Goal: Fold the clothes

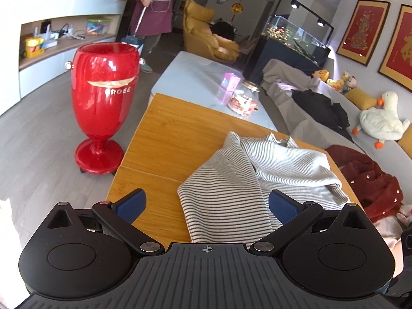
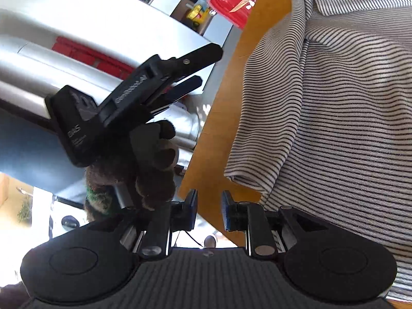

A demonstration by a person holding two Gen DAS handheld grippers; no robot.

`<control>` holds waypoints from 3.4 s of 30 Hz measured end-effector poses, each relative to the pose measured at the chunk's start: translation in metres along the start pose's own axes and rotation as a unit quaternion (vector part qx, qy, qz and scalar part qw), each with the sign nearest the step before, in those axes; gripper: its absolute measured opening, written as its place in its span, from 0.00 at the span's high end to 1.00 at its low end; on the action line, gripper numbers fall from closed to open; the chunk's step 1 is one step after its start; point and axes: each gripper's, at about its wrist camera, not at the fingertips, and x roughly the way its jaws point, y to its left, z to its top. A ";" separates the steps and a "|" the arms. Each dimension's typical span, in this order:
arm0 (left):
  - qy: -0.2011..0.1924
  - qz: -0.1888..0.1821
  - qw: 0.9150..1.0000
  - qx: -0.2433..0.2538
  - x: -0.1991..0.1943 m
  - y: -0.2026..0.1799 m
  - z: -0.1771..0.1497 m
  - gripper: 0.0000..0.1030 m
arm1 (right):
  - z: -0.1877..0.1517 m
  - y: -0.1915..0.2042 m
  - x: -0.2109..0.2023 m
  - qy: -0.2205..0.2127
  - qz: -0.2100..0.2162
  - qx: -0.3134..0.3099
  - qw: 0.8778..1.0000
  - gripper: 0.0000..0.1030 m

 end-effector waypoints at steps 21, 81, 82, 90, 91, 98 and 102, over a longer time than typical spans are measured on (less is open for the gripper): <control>-0.016 0.020 0.997 0.069 -0.003 -0.040 0.005 0.00 | 0.110 0.070 -0.171 -0.389 -0.294 -0.292 0.823 1.00; 0.069 -0.092 0.980 0.160 0.073 -0.131 -0.002 0.00 | 0.154 -0.102 -0.168 -0.259 -0.330 -0.215 0.882 0.92; 0.069 -0.102 0.979 0.163 0.075 -0.135 -0.001 0.00 | 0.153 -0.113 -0.166 -0.247 -0.329 -0.201 0.889 0.91; 0.041 -0.159 0.971 0.177 0.091 -0.156 0.014 0.00 | 0.143 -0.135 -0.215 -0.301 -0.207 -0.106 0.925 0.50; 0.036 -0.166 0.969 0.178 0.096 -0.160 0.016 0.00 | 0.145 -0.135 -0.220 -0.308 -0.196 -0.096 0.926 0.45; 0.053 -0.136 0.974 0.172 0.127 -0.157 0.012 0.00 | 0.157 -0.162 -0.197 -0.238 -0.199 0.009 0.951 0.70; 0.059 -0.130 0.976 0.167 0.129 -0.146 0.009 0.00 | 0.151 -0.144 -0.187 -0.225 -0.208 -0.039 0.951 0.90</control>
